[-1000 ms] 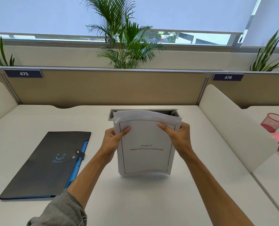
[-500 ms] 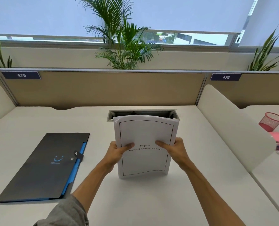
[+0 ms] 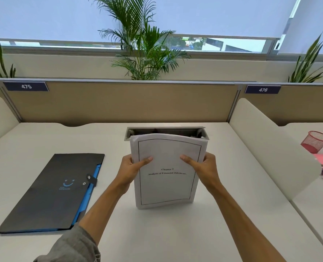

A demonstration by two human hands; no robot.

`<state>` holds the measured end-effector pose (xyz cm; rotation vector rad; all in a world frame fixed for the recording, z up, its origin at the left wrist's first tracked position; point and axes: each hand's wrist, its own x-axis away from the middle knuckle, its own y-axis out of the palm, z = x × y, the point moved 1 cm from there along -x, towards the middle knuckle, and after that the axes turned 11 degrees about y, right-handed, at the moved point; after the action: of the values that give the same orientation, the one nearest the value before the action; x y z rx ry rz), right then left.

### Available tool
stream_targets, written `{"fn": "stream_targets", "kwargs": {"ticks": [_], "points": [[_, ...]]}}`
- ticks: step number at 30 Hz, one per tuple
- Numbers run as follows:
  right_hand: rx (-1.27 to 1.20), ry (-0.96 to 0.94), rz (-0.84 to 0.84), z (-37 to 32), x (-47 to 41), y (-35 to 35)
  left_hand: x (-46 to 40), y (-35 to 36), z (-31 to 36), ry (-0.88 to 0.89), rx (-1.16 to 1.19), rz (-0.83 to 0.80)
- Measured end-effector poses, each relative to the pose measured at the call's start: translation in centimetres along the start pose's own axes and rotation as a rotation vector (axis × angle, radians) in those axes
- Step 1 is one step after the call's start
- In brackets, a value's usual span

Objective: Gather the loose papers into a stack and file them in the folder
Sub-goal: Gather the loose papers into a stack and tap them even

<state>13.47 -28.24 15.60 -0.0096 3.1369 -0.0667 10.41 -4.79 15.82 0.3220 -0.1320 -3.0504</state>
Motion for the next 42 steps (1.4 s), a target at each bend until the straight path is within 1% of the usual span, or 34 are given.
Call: {"fn": "stream_targets", "kwargs": {"ticks": [4, 8, 12, 14, 16, 19, 22, 24, 26, 28, 30, 34, 36, 39, 42], "points": [[-0.011, 0.013, -0.025, 0.8, 0.1, -0.2, 0.2, 0.0, -1.0, -0.043, -0.014, -0.007], [-0.002, 0.062, -0.002, 2.1, 0.0, -0.6, 0.2, 0.2, -1.6, -0.057, -0.018, 0.017], [-0.010, 0.086, -0.032, 3.7, 0.6, -1.5, -0.2, 0.0, -1.4, -0.014, 0.001, 0.129], [0.001, 0.094, -0.022, 4.8, 1.2, -2.1, -0.6, -0.6, -1.2, -0.010, 0.062, 0.213], [0.007, 0.125, 0.013, 5.9, 1.8, -2.4, -1.0, -1.3, -1.0, -0.036, 0.173, 0.296], [-0.082, 0.211, 0.037, 7.0, 2.8, -1.9, -1.6, -2.2, -0.8, -0.077, 0.326, 0.359], [-0.252, 0.303, -0.050, 7.3, 3.2, -0.8, -1.7, -2.2, -0.9, -0.090, 0.453, 0.362], [-0.320, 0.343, -0.097, 6.8, 3.4, 0.4, -1.7, -1.9, -1.1, -0.105, 0.535, 0.357], [-0.352, 0.352, -0.098, 6.1, 3.5, 1.6, -1.5, -1.4, -1.3, -0.136, 0.596, 0.339], [-0.381, 0.330, -0.069, 5.4, 3.4, 2.2, -1.4, -0.9, -1.2, -0.161, 0.612, 0.320], [-0.377, 0.302, -0.024, 5.0, 3.0, 2.1, -1.4, -0.8, -0.8, -0.150, 0.606, 0.306], [-0.286, 0.220, 0.055, 4.4, 2.1, 0.5, -2.0, -2.5, 0.9, -0.074, 0.543, 0.359], [-0.221, 0.173, 0.088, 3.9, 1.8, -0.6, -2.5, -3.9, 1.7, -0.051, 0.413, 0.349], [-0.109, 0.115, 0.122, 3.4, 1.3, -2.2, -3.0, -5.5, 2.4, -0.055, 0.083, 0.254], [-0.002, 0.089, 0.131, 3.5, 1.1, -2.8, -2.9, -5.9, 2.4, -0.095, -0.144, 0.067]]}}
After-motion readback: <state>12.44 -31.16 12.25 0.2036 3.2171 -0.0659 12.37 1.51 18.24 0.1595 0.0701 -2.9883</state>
